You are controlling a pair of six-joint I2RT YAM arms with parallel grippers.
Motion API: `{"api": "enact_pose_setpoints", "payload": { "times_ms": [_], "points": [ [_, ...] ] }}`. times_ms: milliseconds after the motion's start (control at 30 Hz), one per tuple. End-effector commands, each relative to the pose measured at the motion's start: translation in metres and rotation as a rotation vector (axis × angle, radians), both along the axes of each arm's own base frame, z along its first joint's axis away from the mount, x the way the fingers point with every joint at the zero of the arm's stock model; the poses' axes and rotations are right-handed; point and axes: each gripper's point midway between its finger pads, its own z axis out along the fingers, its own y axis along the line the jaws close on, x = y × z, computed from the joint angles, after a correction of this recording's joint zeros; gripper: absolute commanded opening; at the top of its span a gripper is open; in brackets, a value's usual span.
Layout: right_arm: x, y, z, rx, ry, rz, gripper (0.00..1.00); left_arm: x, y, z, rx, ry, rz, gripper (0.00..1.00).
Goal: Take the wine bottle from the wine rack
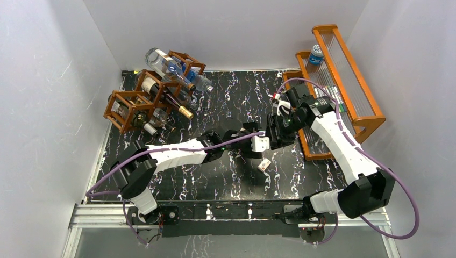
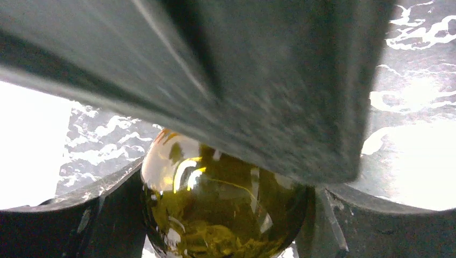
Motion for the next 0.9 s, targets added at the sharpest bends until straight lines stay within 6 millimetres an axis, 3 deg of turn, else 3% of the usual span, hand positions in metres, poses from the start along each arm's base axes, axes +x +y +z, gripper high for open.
{"api": "enact_pose_setpoints", "payload": {
  "times_ms": [0, 67, 133, 333, 467, 733, 867],
  "points": [
    [0.019, 0.005, 0.031, 0.056, -0.207, -0.004, 0.68, 0.003, 0.003, 0.033, -0.146, 0.044, 0.083, 0.09],
    [0.03, 0.006, 0.032, 0.049, -0.242, -0.036, 0.77, 0.004, 0.007, 0.031, -0.157, 0.067, 0.112, 0.01],
    [0.041, 0.005, 0.03, 0.034, -0.263, -0.076, 0.81, 0.006, 0.011, 0.033, -0.181, 0.08, 0.151, 0.0],
    [0.061, 0.013, 0.034, 0.087, -0.342, -0.134, 0.84, 0.016, 0.017, 0.043, -0.274, 0.214, 0.301, 0.0],
    [0.072, 0.012, 0.032, 0.079, -0.398, -0.155, 0.77, 0.017, 0.017, 0.045, -0.318, 0.313, 0.362, 0.0],
    [0.084, 0.027, 0.03, 0.122, -0.465, -0.148, 0.53, 0.021, 0.022, 0.034, -0.296, 0.382, 0.441, 0.0],
    [0.092, 0.03, 0.03, 0.123, -0.511, -0.147, 0.52, 0.019, 0.022, 0.032, -0.294, 0.398, 0.44, 0.0]
  ]
}}
